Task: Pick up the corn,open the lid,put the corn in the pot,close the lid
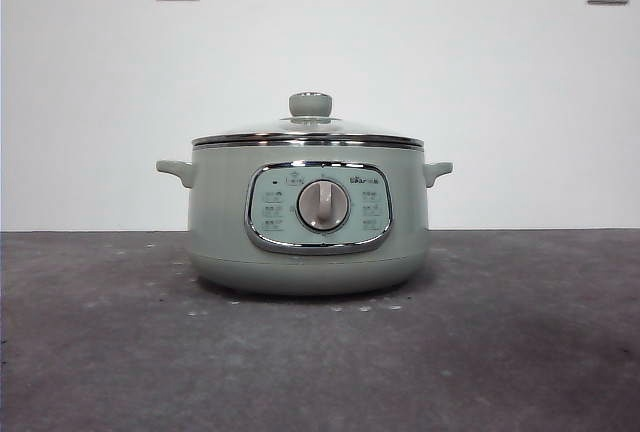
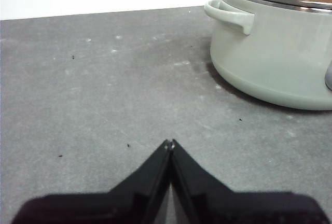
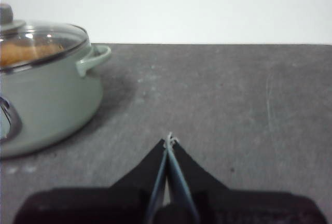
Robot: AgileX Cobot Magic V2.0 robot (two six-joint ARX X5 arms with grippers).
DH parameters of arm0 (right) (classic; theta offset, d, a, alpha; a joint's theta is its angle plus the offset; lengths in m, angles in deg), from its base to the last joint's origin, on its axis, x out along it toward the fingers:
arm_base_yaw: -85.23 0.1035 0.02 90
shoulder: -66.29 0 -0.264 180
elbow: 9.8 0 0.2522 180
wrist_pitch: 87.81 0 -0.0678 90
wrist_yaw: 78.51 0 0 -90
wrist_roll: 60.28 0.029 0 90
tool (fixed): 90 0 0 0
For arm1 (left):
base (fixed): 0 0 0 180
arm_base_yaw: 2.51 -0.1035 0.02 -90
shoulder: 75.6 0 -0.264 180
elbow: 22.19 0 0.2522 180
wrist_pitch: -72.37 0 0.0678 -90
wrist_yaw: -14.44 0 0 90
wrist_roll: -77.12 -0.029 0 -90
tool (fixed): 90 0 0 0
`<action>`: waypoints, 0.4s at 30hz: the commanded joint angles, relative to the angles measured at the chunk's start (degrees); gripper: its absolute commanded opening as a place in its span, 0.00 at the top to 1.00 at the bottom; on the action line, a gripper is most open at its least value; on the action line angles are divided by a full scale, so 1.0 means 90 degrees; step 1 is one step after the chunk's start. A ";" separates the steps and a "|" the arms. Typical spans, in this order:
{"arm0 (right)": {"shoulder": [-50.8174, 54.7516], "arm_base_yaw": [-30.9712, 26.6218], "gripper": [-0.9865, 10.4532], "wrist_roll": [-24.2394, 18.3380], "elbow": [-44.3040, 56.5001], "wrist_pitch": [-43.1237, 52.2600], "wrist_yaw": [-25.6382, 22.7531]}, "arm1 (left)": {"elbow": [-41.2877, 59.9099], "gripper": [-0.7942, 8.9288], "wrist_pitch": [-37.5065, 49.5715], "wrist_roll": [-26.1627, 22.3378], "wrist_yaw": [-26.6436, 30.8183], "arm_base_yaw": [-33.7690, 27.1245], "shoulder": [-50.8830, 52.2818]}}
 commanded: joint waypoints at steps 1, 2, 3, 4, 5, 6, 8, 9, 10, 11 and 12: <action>0.0017 -0.0005 0.91 0.0092 0.0214 0.0041 0.0000 | 0.0066 0.92 0.0044 0.0036 0.0017 -0.0015 -0.0005; 0.0017 -0.0005 0.91 0.0095 0.0267 0.0041 0.0000 | 0.0066 0.92 0.0041 0.0036 0.0017 -0.0015 -0.0005; 0.0017 -0.0005 0.91 0.0112 0.0335 0.0041 0.0000 | 0.0066 0.92 0.0044 0.0036 0.0017 -0.0015 -0.0007; 0.0017 -0.0005 0.91 0.0126 0.0391 0.0044 0.0000 | 0.0066 0.92 0.0044 0.0036 0.0017 -0.0015 -0.0015; 0.0017 -0.0002 0.91 0.0143 0.0459 0.0044 0.0002 | 0.0066 0.92 0.0044 0.0036 0.0017 -0.0015 -0.0015; 0.0017 -0.0002 0.91 0.0141 0.0495 0.0070 0.0002 | 0.0066 0.92 0.0044 0.0036 0.0017 -0.0015 -0.0015; 0.0017 0.0002 0.91 0.0134 0.0500 0.0165 0.0002 | 0.0066 0.92 0.0041 0.0036 0.0017 -0.0015 -0.0017; 0.0017 0.0002 0.91 0.0131 0.0517 0.0194 -0.0002 | 0.0066 0.92 0.0044 0.0036 0.0017 -0.0015 -0.0015; 0.0017 0.0002 0.91 0.0126 0.0532 0.0182 0.0002 | 0.0066 0.92 0.0041 0.0036 0.0017 -0.0015 -0.0017; 0.0017 0.0002 0.91 0.0131 0.0532 0.0194 -0.0019 | 0.0066 0.92 0.0044 0.0036 0.0017 -0.0015 -0.0019; 0.0017 0.0002 0.91 0.0143 0.0532 0.0189 -0.0019 | 0.0066 0.92 0.0041 0.0036 0.0017 -0.0015 -0.0019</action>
